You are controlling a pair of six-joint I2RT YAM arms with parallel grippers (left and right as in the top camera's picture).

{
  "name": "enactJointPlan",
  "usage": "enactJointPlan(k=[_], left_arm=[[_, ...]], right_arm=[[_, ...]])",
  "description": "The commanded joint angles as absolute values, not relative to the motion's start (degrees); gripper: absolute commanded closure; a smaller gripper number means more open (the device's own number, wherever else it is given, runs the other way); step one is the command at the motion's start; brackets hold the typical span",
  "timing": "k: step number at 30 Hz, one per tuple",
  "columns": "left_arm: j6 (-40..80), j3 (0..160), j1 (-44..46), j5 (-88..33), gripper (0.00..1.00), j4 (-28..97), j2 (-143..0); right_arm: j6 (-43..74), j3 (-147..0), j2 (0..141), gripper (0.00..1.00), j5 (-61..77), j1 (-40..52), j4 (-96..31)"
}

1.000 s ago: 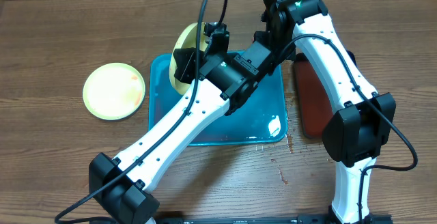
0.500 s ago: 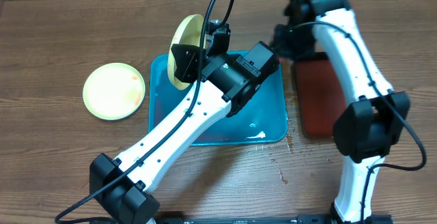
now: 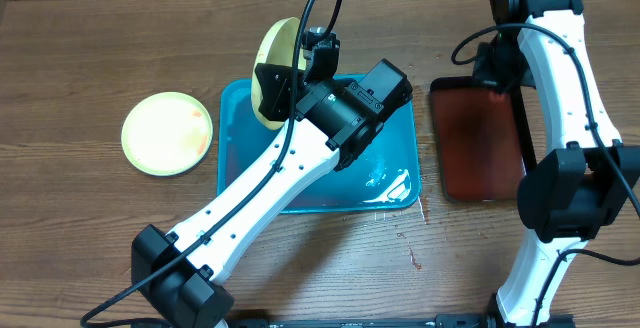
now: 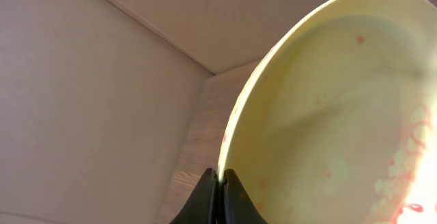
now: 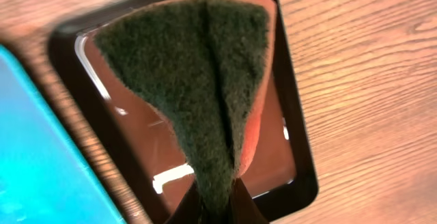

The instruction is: Clean dirty plates on tray and stack at the side

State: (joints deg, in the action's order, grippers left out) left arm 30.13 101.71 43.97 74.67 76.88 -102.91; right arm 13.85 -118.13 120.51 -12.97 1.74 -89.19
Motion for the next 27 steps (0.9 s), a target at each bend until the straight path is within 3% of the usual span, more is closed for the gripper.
enactJointPlan(k=[1,12,13,17,21,22,27], left_arm=[[32.18,103.02,44.27,74.91,0.96,76.20,-101.86],[32.18,103.02,44.27,72.47,0.96,76.01,-101.89],[32.18,103.02,44.27,72.12,0.96,75.99,-101.89],[32.18,103.02,44.27,71.96,0.96,76.01,-101.89],[32.18,103.02,44.27,71.99,0.96,76.01,-101.89],[32.18,103.02,44.27,72.10,0.96,75.99,-101.89],[32.16,102.96,44.27,72.62,0.96,74.30,-101.89]], right_arm=[[12.05,-112.33,118.63,0.96,-15.84,0.84,-87.20],[9.72,-97.19,118.63,0.95,-14.92,0.62,-77.19],[9.76,-97.25,118.61,0.91,-14.57,0.62,-76.97],[9.76,-98.91,118.50,0.59,-11.44,0.56,-77.47],[9.74,-104.27,118.45,0.34,-7.51,0.56,-79.88],[9.74,-106.08,118.39,0.32,-6.63,0.56,-80.58],[9.80,-117.78,118.28,0.00,-0.56,0.56,-83.07]])
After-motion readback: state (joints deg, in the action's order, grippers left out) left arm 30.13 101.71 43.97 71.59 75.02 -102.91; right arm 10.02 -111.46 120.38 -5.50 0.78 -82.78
